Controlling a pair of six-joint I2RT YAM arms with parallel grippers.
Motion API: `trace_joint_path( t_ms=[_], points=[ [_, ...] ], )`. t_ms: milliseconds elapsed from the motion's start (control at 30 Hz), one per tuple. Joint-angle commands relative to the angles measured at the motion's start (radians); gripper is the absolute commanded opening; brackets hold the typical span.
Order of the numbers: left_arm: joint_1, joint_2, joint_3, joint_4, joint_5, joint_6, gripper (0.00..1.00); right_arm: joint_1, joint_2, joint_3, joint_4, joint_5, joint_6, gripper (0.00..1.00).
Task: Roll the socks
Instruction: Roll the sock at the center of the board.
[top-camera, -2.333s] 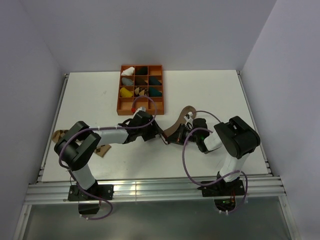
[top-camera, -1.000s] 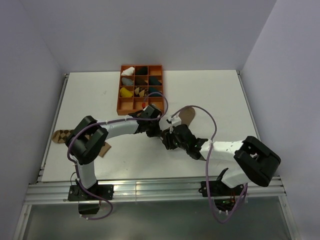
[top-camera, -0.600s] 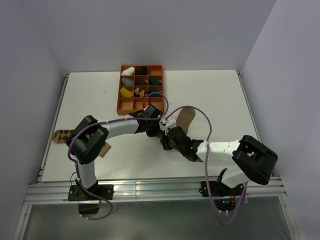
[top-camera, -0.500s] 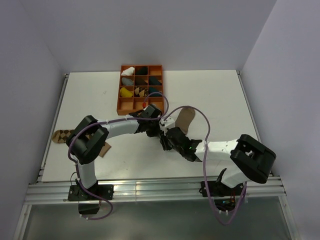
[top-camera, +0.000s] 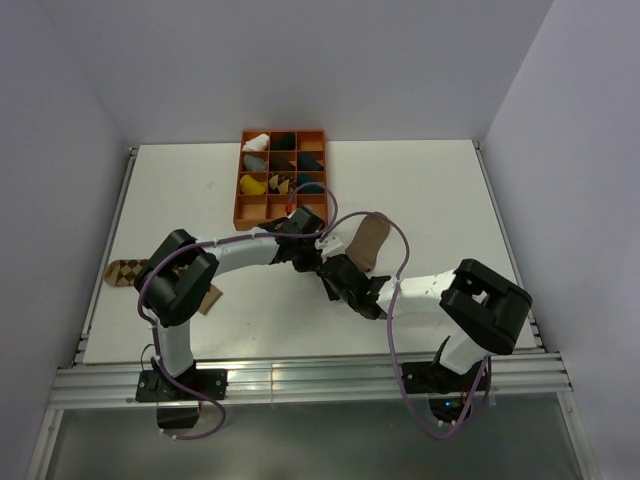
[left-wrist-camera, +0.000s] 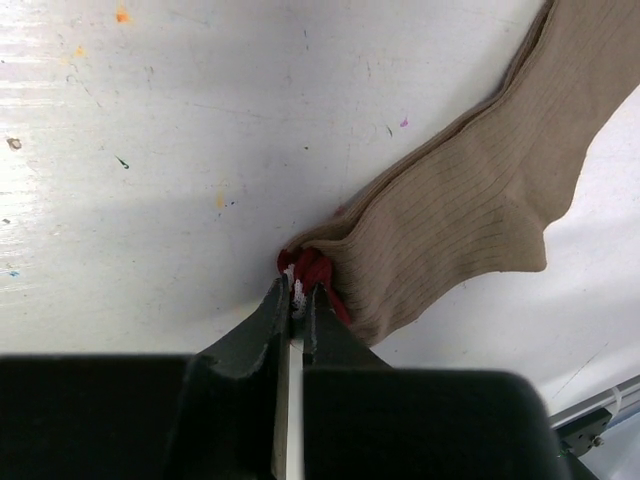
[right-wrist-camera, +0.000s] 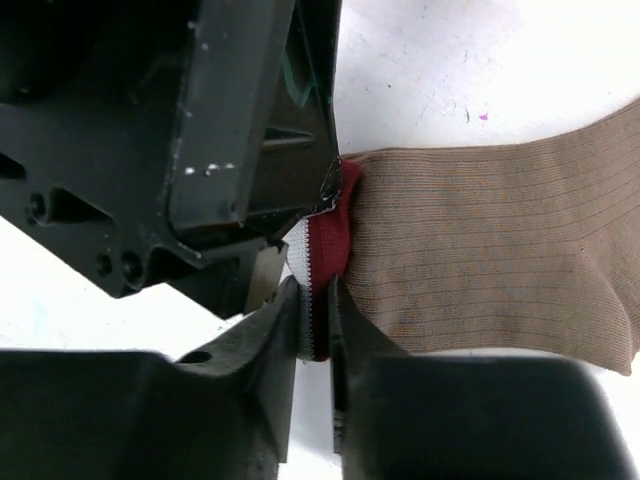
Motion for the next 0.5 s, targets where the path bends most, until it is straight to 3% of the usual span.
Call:
trace_joint_path(
  t_ms=[0,33,133,300,467],
  points=[
    [-0.001,-0.019,0.004,0.000,0.024,0.003,0.10,0.003,0.018,0.024,-0.048,-0.028,0.028,0.15],
    [0.004,-0.030,-0.005,0.010,0.025,-0.002,0.13,-0.006,0.009,0.023,-0.048,-0.045,0.031,0.08],
    [0.018,-0.070,-0.042,0.034,0.018,-0.026,0.27,-0.046,-0.017,0.003,-0.030,-0.138,0.052,0.02],
    [0.044,-0.150,-0.124,0.089,-0.002,-0.075,0.55,-0.150,-0.034,-0.026,0.008,-0.362,0.129,0.00],
    [0.053,-0.206,-0.212,0.206,-0.002,-0.137,0.60,-0.283,0.016,-0.069,0.131,-0.693,0.247,0.00]
  ],
)
